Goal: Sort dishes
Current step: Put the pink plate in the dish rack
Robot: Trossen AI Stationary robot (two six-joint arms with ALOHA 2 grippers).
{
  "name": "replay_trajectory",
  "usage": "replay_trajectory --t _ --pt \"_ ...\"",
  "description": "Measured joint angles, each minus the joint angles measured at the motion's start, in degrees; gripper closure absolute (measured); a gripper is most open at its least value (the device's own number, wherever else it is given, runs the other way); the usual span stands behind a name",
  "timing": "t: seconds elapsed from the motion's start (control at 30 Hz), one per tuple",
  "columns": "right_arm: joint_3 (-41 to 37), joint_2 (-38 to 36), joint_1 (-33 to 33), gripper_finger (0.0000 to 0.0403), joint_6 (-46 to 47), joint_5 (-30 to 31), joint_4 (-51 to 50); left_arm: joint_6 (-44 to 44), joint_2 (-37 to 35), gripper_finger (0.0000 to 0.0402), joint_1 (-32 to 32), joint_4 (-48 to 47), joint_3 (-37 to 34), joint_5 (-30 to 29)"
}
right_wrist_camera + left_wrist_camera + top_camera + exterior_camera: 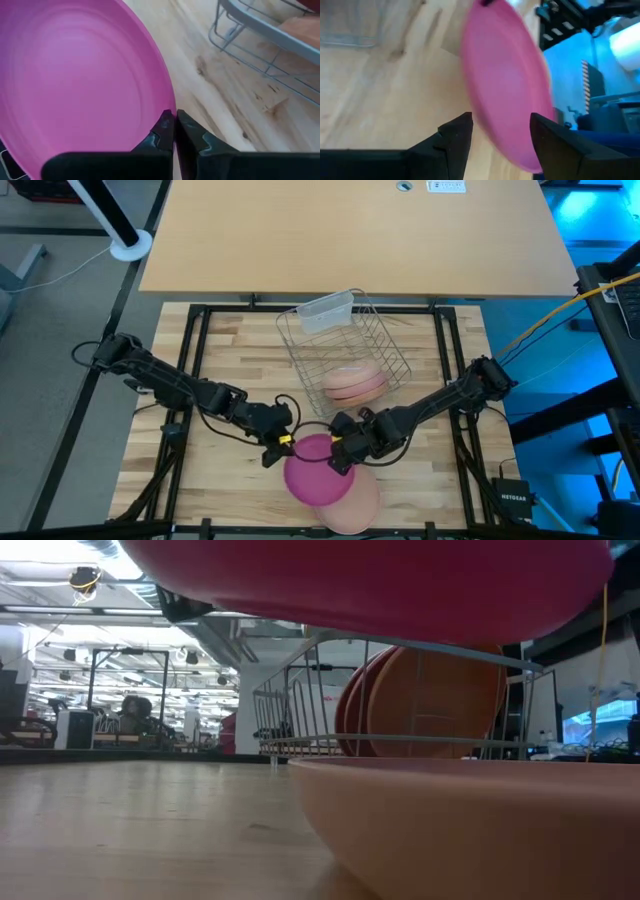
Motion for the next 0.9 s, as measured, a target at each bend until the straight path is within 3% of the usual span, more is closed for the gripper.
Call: replay_trajectory --t 0.37,0.73,0.9 --pt "0.0 0.0 0.0 0.04 -0.6 -1.6 1.3 -2.6 0.0 0.0215 2.3 0.2 0.0 -0.9" --pt "0.0 0.0 0.0 0.04 -0.6 -1.5 3.1 -3.7 2.7 0.0216 0.7 -1.1 0.0 -0.9" --pt "0.0 0.0 0.0 0.0399 -0.6 -1.4 3.2 -7.0 3.5 0.0242 0.1 -1.1 0.0 -0.9"
